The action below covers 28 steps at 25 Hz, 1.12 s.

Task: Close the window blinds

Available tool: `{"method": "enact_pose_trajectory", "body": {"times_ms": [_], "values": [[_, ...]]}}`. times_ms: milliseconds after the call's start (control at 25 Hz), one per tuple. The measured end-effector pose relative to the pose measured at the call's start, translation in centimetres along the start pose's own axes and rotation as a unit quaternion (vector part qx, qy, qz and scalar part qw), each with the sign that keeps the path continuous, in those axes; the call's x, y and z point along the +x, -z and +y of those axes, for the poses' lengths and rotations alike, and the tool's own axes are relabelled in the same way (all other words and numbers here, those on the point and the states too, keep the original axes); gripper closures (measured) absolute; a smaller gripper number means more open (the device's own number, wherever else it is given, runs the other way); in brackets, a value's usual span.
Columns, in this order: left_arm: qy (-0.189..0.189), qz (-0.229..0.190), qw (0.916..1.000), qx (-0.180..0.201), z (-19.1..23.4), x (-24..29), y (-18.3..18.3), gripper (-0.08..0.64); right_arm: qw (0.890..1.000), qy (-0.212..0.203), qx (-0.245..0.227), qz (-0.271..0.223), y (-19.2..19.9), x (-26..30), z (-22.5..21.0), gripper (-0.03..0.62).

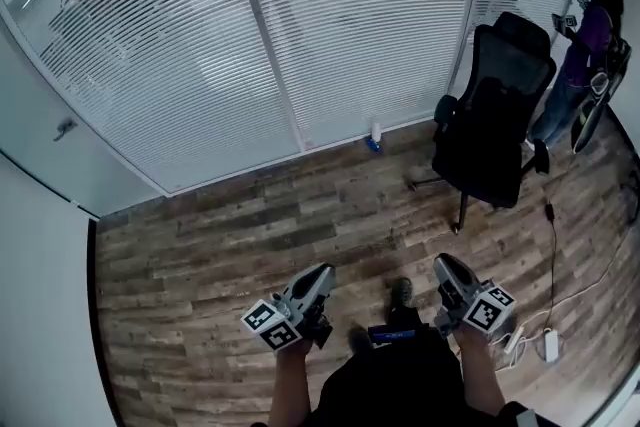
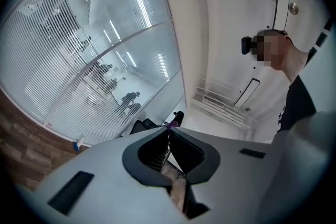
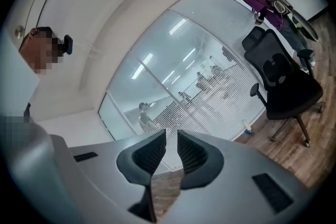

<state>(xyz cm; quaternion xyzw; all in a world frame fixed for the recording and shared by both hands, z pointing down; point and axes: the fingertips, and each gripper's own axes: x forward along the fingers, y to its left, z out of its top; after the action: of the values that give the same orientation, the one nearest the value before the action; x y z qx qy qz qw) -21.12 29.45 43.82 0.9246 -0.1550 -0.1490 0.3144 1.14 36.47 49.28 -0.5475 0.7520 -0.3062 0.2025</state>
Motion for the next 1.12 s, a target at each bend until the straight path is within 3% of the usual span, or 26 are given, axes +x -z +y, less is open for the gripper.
{"method": "enact_pose_trajectory", "body": {"times_ms": [360, 640, 920, 1120], "values": [[-0.054, -0.022, 0.9974, 0.041, 5.5, 5.8, -4.7, 0.546, 0.998, -0.058, 0.021, 0.012, -4.6, 10.6, -5.9, 0.539], [-0.075, -0.021, 0.9929, 0.090, 8.0, 14.6, -8.1, 0.545, 0.994, -0.108, -0.013, 0.025, -11.9, 17.4, -9.1, 0.539], [-0.078, -0.002, 0.9919, 0.100, 10.8, 20.3, -9.1, 0.545, 0.994, -0.102, 0.000, 0.025, -15.0, 20.9, -12.9, 0.540], [-0.065, -0.006, 0.9936, 0.092, 15.3, 23.5, -11.4, 0.545, 0.997, -0.081, -0.001, 0.019, -16.7, 24.2, -15.0, 0.540]]}}
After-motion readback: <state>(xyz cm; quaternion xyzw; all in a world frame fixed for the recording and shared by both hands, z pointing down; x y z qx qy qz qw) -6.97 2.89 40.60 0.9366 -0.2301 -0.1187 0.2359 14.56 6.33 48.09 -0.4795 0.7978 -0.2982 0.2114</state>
